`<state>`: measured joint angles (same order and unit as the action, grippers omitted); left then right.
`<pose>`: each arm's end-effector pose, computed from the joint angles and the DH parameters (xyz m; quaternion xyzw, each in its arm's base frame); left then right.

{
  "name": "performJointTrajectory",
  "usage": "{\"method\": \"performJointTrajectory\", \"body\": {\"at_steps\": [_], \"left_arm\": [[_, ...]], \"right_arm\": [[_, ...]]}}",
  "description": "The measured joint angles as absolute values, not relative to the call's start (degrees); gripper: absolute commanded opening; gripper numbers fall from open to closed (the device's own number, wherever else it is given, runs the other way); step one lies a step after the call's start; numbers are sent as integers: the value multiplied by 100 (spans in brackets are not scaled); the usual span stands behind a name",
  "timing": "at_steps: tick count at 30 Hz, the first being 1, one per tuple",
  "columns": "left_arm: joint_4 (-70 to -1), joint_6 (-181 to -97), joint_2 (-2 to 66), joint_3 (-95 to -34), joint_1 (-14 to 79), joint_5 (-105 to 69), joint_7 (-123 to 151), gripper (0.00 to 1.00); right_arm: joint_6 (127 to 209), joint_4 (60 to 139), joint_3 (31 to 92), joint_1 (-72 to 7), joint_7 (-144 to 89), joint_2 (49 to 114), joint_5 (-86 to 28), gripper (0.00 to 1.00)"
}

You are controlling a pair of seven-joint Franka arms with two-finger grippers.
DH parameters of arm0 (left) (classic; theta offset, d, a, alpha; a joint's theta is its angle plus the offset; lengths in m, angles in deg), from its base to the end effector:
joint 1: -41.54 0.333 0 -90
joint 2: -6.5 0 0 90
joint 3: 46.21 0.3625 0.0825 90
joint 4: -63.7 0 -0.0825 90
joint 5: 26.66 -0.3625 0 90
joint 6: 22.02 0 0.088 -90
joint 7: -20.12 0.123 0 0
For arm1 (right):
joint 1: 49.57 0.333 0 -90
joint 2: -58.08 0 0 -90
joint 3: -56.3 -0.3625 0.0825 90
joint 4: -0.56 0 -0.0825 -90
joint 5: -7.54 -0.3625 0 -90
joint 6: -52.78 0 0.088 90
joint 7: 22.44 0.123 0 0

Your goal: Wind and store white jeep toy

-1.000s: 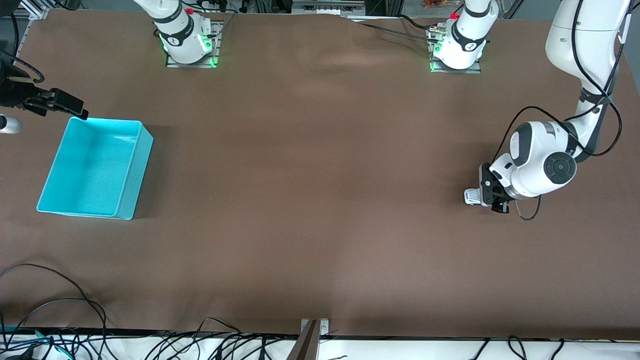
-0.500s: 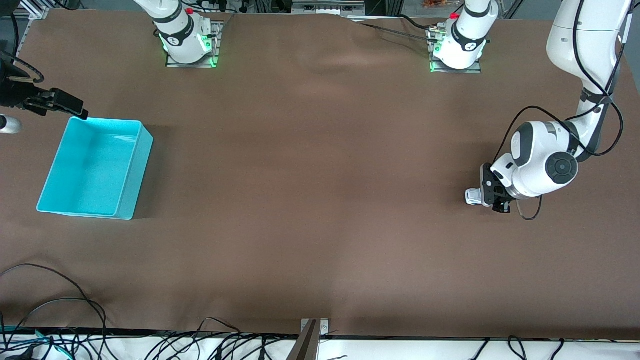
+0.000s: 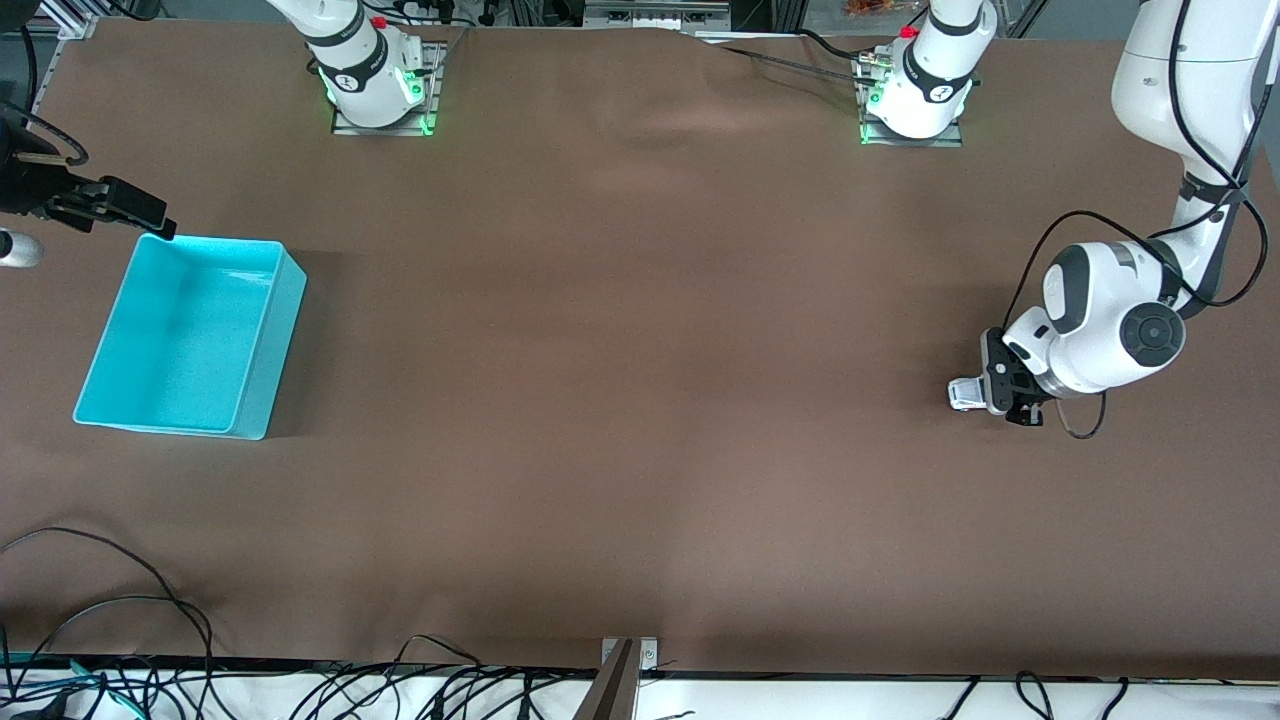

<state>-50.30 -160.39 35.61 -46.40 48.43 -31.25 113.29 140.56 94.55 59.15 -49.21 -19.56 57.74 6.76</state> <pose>0.6053 0.0725 0.2394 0.7062 -0.7063 -0.0454 0.0158 0.5219 -0.0211 0.6239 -0.9976 0.0469 0.0512 0.0068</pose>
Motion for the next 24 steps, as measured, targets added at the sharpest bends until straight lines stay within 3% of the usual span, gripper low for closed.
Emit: {"method": "performJointTrajectory", "body": {"at_steps": [24], "left_arm": [[-4906, -16080, 3638, -4643, 5667, -3125, 12317, 0]], "right_arm": [[14057, 9449, 5915, -4921, -1956, 5774, 676, 100]]}}
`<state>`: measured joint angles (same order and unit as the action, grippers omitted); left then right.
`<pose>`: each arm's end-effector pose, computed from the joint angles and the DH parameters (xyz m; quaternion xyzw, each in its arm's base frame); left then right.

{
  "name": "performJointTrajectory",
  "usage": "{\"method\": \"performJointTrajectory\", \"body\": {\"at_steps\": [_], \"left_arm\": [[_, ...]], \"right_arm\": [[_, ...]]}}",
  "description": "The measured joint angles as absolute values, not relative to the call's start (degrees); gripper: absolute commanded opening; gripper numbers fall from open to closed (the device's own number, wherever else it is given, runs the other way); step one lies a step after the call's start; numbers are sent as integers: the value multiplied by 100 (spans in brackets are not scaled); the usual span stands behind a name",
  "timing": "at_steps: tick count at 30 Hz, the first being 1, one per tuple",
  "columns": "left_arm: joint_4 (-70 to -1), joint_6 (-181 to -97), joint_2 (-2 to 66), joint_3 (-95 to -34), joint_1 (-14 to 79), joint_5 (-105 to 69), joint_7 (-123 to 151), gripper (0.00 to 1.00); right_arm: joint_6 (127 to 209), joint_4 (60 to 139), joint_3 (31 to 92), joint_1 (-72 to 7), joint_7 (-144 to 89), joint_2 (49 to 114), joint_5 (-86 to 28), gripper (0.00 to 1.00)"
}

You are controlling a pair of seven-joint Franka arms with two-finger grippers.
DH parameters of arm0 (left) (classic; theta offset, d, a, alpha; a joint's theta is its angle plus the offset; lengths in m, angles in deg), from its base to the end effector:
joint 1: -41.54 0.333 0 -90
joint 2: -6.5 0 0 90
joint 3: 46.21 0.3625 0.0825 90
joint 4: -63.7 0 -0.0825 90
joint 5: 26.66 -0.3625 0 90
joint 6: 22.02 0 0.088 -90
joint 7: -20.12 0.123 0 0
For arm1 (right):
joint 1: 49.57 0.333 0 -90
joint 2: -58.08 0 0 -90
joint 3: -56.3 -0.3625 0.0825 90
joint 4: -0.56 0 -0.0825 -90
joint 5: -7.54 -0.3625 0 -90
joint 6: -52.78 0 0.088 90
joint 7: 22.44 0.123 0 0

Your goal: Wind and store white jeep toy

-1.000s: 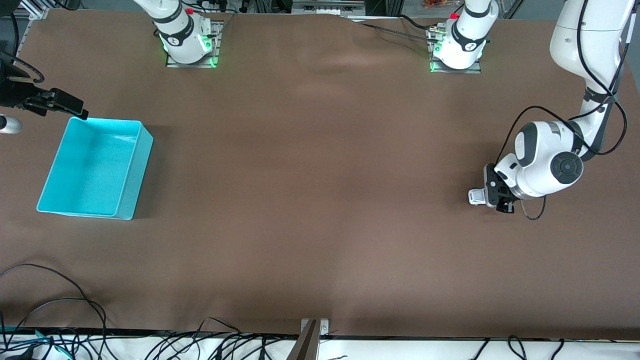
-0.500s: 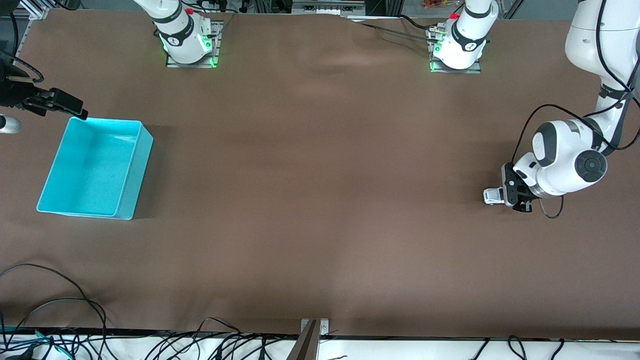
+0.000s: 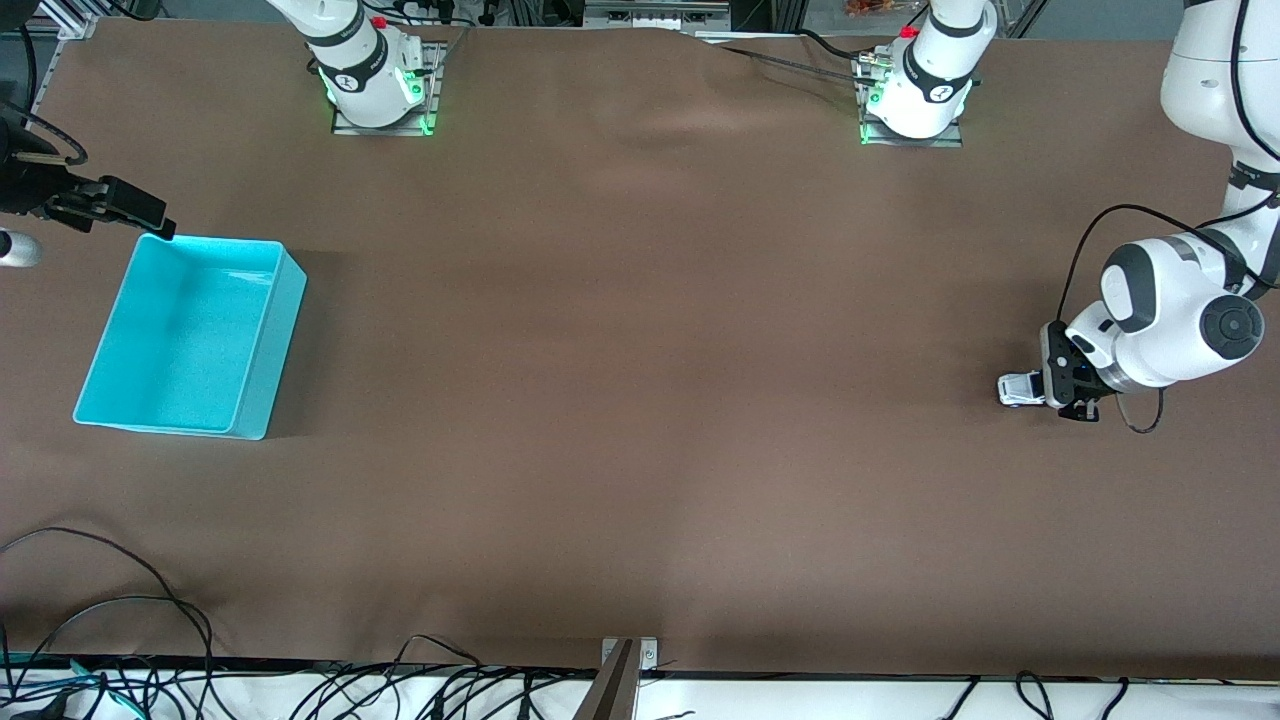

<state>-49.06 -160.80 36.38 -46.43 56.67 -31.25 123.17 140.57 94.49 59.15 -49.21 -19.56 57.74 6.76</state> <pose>0.5961 0.1601 0.2395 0.6961 -0.7167 -0.0382 0.0162 0.5220 -0.0211 0.6244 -0.9976 0.0469 0.0506 0.0068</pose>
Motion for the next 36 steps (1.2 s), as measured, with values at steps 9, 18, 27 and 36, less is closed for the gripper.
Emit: {"method": "performJointTrajectory", "body": {"at_steps": [9, 18, 27, 36], "left_arm": [[-4794, -16081, 3708, -4645, 5974, -3125, 12637, 0], [-4740, -16081, 3740, -4649, 6099, -3125, 12761, 0], [-4721, -16082, 3750, -4649, 6141, -3125, 12761, 33], [-4657, -16047, 3784, -4670, 6236, -3124, 12764, 100]], "right_arm": [[14057, 9449, 5915, -4921, -1956, 5774, 676, 100], [14057, 9449, 5915, -4921, -1956, 5774, 676, 100], [14057, 9449, 5915, -4921, -1956, 5774, 676, 100], [14057, 9448, 5915, -4921, -1956, 5774, 676, 100]]}}
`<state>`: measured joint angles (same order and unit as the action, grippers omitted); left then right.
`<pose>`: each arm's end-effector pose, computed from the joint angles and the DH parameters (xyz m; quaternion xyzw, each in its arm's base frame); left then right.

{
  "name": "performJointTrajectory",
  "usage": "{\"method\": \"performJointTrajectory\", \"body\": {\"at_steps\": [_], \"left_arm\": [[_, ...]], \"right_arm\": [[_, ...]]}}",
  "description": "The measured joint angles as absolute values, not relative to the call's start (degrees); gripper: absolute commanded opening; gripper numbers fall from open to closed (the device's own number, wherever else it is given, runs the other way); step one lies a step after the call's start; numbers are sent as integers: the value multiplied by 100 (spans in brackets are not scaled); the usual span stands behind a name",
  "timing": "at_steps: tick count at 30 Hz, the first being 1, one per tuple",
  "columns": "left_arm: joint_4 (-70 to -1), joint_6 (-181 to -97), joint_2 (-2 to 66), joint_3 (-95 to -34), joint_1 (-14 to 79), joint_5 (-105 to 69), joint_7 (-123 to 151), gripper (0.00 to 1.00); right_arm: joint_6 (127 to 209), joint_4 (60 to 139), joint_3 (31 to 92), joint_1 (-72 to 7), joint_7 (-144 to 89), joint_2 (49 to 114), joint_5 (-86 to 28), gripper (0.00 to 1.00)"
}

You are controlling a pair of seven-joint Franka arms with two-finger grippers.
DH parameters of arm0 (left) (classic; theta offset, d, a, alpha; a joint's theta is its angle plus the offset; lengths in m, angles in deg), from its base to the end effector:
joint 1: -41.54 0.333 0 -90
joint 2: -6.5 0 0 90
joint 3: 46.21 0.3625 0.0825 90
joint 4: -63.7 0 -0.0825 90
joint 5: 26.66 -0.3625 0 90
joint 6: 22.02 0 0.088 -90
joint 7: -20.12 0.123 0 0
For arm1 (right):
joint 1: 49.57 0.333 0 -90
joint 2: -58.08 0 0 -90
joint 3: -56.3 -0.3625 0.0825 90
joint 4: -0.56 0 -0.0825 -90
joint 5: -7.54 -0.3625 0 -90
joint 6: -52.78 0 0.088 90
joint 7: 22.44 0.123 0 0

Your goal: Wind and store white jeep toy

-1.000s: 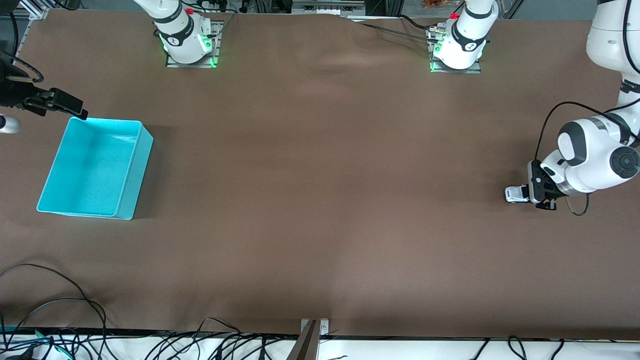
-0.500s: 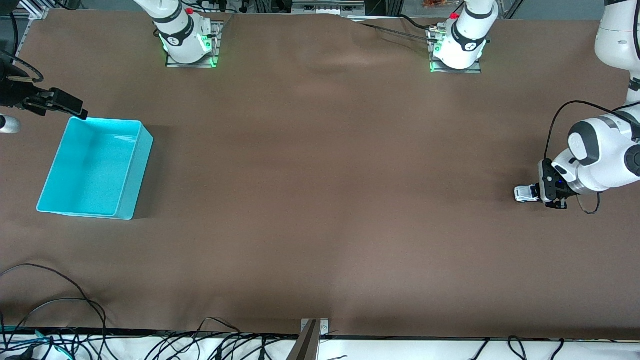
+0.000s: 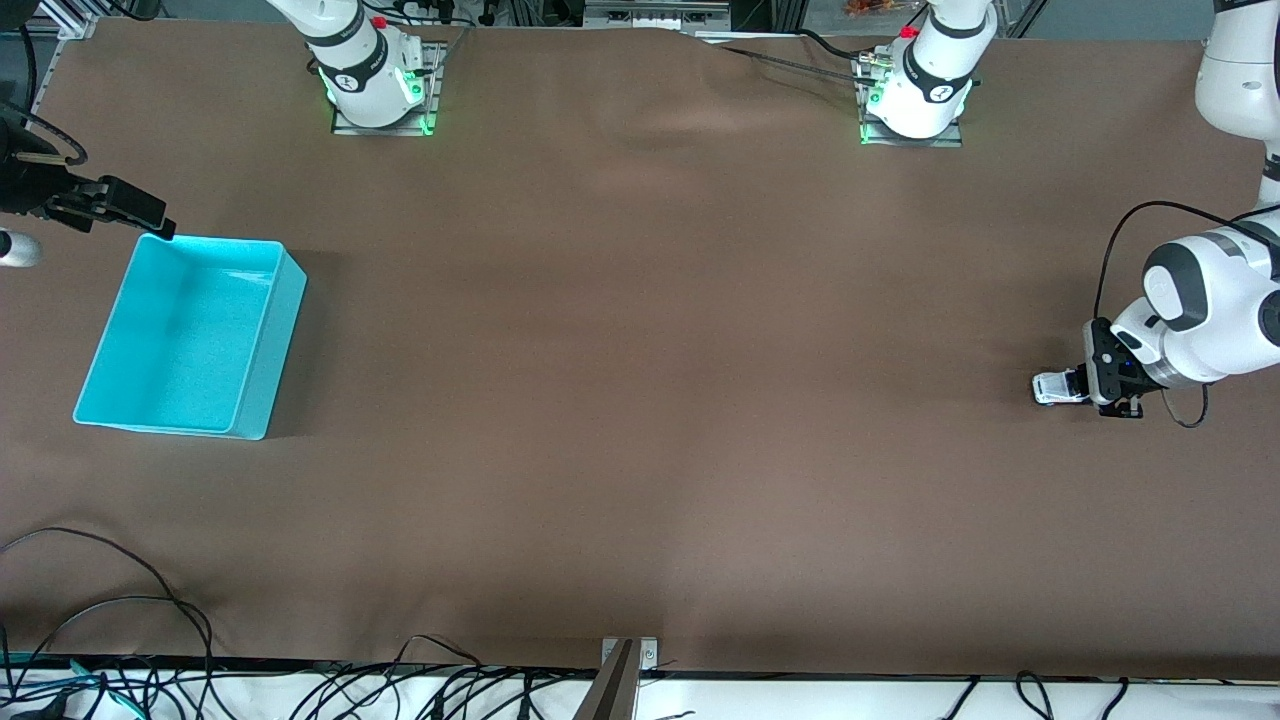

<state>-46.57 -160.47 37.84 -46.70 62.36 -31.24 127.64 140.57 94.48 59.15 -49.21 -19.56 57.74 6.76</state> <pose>0.5901 0.2204 0.2392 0.7027 -0.7106 -0.0331 0.0144 0.5220 -0.0211 0.6244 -0.9976 0.0469 0.0505 0.0068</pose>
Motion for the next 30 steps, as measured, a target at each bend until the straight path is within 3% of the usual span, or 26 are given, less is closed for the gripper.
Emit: {"method": "performJointTrajectory", "body": {"at_steps": [18, 30], "left_arm": [[-3954, -14387, 3423, -4986, 6245, -3084, 11953, 100], [-3300, -12671, 3140, -5534, 6237, -3081, 10206, 100]], "right_arm": [[14057, 9447, 5915, -4921, -1956, 5774, 676, 100], [14057, 9446, 5915, -4921, -1956, 5774, 676, 100]]}}
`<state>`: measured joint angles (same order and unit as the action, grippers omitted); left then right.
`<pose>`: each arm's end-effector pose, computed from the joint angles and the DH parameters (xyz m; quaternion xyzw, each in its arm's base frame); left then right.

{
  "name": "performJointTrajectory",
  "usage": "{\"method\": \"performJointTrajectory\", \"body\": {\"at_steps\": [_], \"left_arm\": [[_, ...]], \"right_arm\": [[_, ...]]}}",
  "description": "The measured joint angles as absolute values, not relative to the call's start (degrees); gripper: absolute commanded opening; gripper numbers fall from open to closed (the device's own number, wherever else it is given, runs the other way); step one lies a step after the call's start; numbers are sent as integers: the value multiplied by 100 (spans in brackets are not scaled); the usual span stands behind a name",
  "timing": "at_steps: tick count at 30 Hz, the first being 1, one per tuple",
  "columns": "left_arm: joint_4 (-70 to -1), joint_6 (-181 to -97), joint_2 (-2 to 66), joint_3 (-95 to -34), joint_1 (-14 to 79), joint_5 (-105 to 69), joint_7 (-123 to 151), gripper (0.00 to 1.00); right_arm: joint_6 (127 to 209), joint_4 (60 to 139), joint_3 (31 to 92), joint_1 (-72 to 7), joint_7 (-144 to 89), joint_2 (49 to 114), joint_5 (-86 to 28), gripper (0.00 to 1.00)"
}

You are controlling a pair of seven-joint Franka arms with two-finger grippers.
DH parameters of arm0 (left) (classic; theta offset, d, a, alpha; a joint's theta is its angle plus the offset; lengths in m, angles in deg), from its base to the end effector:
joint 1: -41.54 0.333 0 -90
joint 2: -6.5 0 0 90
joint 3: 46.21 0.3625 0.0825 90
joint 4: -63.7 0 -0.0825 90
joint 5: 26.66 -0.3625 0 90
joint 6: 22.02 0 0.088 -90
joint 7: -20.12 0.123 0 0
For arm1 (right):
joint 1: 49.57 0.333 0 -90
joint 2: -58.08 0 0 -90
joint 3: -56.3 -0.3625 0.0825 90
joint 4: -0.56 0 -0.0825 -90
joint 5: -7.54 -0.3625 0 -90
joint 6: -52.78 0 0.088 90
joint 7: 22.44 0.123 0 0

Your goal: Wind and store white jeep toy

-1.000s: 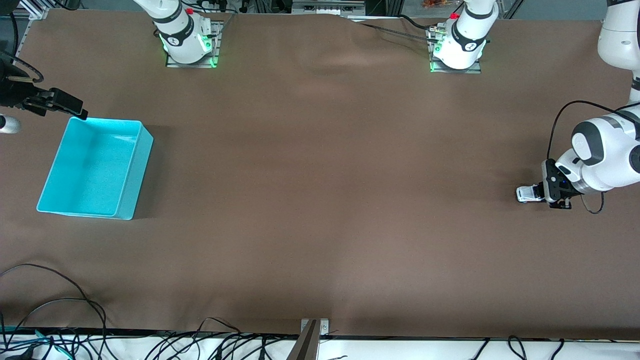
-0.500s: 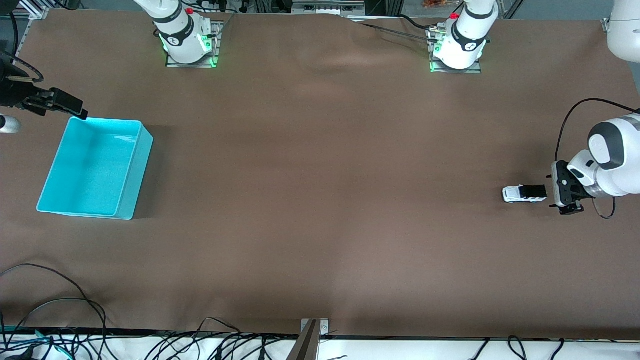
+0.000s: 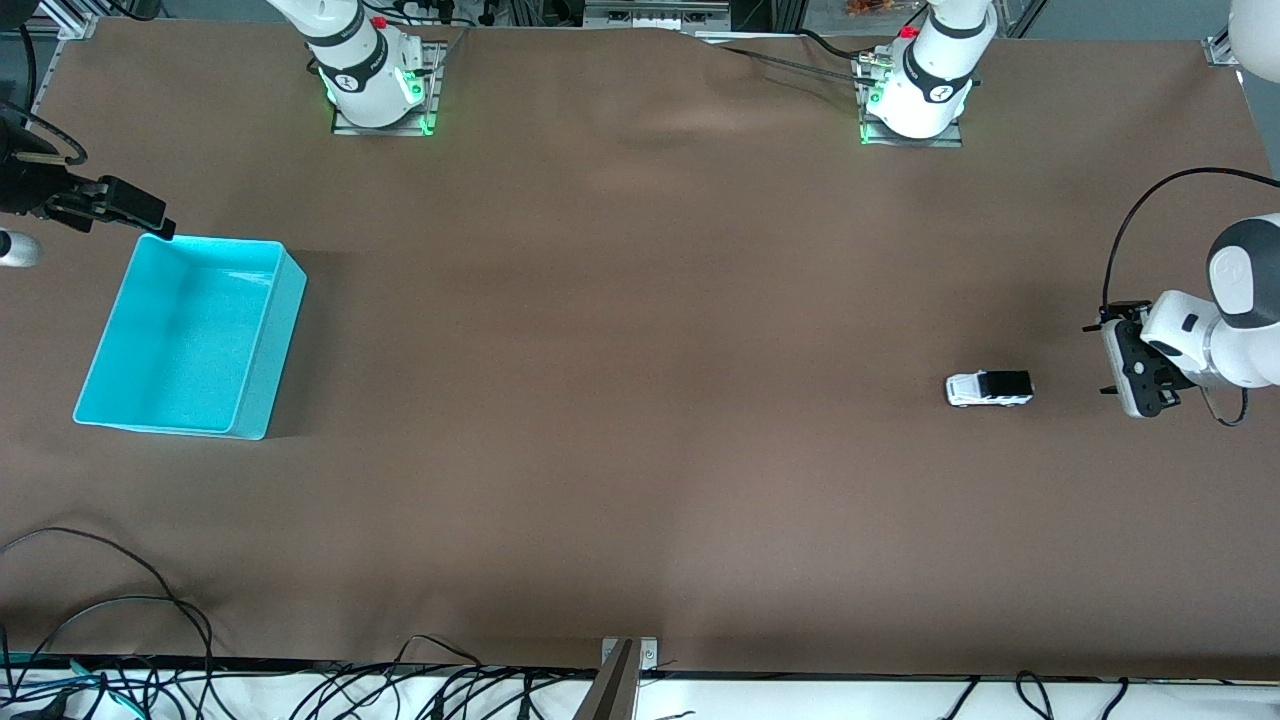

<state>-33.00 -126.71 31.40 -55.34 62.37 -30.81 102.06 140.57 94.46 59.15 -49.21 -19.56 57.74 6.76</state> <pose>0.6108 0.1453 0.3668 0.8026 -0.5789 -0.0979 0.1055 0.5220 -0.0211 0.6246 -0.9976 0.0469 0.0504 0.0068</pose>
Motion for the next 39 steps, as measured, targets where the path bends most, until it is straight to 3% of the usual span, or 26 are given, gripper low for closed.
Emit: {"method": "performJointTrajectory", "body": {"at_steps": [15, 24, 39], "left_arm": [[-2471, -11142, 3097, -6626, 6209, -3080, 7977, 100], [-2161, -10381, 2672, -7371, 6194, -3080, 5875, 100], [-1890, -9901, 2395, -7820, 6168, -3080, 4170, 100]], "right_arm": [[14057, 9446, 5915, -4921, -1956, 5774, 676, 100], [14057, 9445, 5915, -4921, -1956, 5774, 676, 100], [14057, 9444, 5915, -4921, -1956, 5774, 676, 100]]}}
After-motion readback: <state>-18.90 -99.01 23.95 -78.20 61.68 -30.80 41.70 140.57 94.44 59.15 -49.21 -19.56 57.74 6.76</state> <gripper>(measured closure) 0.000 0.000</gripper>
